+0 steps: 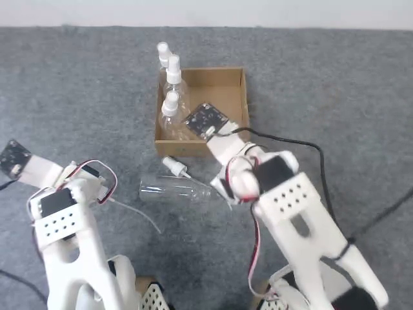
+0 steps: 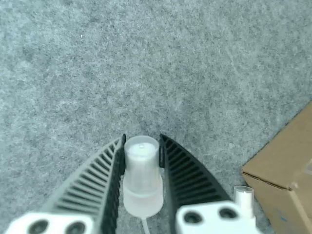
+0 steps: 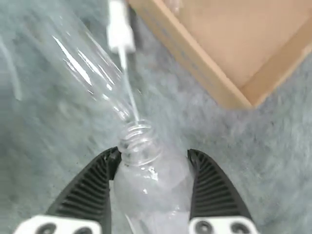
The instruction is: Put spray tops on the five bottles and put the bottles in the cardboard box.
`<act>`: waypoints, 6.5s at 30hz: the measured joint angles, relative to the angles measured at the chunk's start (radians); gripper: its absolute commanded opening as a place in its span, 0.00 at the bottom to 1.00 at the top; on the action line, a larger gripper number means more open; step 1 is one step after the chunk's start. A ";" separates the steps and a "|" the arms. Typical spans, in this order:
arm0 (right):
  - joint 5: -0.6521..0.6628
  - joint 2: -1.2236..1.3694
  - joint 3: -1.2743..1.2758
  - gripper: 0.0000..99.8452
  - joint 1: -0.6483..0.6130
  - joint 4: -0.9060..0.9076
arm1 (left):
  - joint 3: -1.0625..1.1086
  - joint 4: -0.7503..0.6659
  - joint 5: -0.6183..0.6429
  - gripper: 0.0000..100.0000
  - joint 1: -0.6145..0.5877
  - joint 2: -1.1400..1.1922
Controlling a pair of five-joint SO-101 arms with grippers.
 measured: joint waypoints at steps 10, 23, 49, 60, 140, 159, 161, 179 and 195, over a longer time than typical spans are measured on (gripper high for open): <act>-0.112 -0.180 0.018 0.05 -0.109 -0.044 | 0.000 0.000 0.000 0.01 0.000 0.000; -0.114 -0.396 0.265 0.05 -0.117 -0.189 | 0.000 0.000 0.000 0.01 0.000 0.000; -0.114 -0.789 0.663 0.05 -0.164 -0.390 | 0.000 0.000 0.000 0.01 0.000 0.000; -0.114 -0.873 0.779 0.05 -0.163 -0.479 | 0.000 -0.052 0.000 0.01 0.000 0.000; -0.118 -1.005 0.987 0.05 -0.163 -0.675 | -0.973 0.585 0.127 0.01 0.379 -0.002; -0.118 -1.005 0.987 0.05 -0.187 -0.675 | -0.858 0.404 0.181 0.01 0.480 -0.002; -0.118 -1.005 0.987 0.05 -0.187 -0.675 | -0.852 0.402 0.183 0.01 0.482 -0.002; -0.118 -1.005 0.987 0.05 -0.189 -0.675 | -0.841 0.427 0.181 0.01 0.480 -0.232; -0.118 -1.005 0.987 0.05 -0.186 -0.675 | -0.385 0.204 0.186 0.01 0.479 -0.493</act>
